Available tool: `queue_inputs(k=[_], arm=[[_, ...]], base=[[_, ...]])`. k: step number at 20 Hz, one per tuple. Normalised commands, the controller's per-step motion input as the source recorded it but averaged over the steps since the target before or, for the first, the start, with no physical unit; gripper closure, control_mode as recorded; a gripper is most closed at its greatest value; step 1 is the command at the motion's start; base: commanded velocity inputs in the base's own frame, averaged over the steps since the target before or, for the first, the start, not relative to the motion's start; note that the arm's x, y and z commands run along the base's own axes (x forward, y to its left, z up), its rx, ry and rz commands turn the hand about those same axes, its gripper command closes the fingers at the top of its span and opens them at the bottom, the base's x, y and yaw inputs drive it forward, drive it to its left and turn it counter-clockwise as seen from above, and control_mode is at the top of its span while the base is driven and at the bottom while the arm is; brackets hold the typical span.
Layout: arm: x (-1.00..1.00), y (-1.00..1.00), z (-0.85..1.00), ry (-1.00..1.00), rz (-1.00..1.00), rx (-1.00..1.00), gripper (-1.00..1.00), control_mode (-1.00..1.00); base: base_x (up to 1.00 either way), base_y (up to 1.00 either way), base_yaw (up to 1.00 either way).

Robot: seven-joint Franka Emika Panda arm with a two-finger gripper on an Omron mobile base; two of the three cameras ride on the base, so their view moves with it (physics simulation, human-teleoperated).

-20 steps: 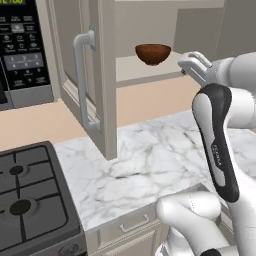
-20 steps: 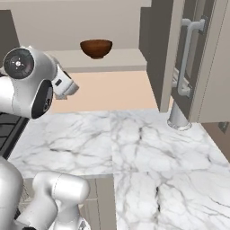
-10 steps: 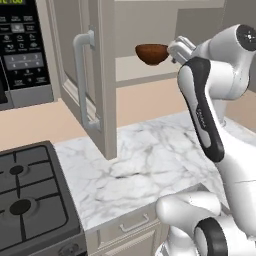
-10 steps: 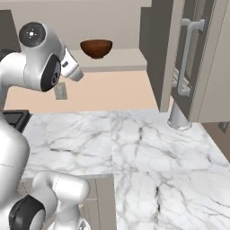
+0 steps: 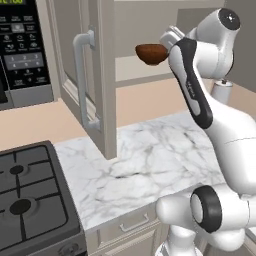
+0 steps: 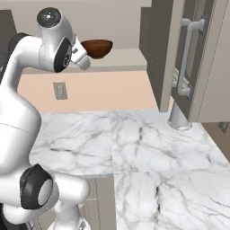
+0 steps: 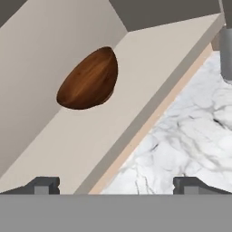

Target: Take the smaller bowl and place it next to the appetizer plate on the dining counter , and place the larger bowl next to the plate with cooked food.

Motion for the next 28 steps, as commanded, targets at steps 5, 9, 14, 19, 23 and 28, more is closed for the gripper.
queue_inputs(k=[5,9,14,19,23,28], arm=[[0.43,-0.06,-0.03,-0.03,0.0,0.0,-1.0,-1.0],[0.42,-0.13,0.0,0.0,0.0,0.0,-1.0,-1.0],[0.43,-0.06,0.0,0.0,0.0,0.0,-1.0,-1.0],[0.49,0.0,-0.09,0.0,0.0,0.0,-1.0,-1.0],[0.53,0.0,-0.15,0.0,0.0,0.0,-1.0,-1.0],[0.49,0.0,-0.04,0.0,0.0,0.0,-1.0,-1.0]], base=[[0.0,0.0,0.0],[0.0,0.0,0.0],[0.0,0.0,0.0],[0.0,0.0,0.0],[0.0,0.0,0.0],[0.0,0.0,0.0]])
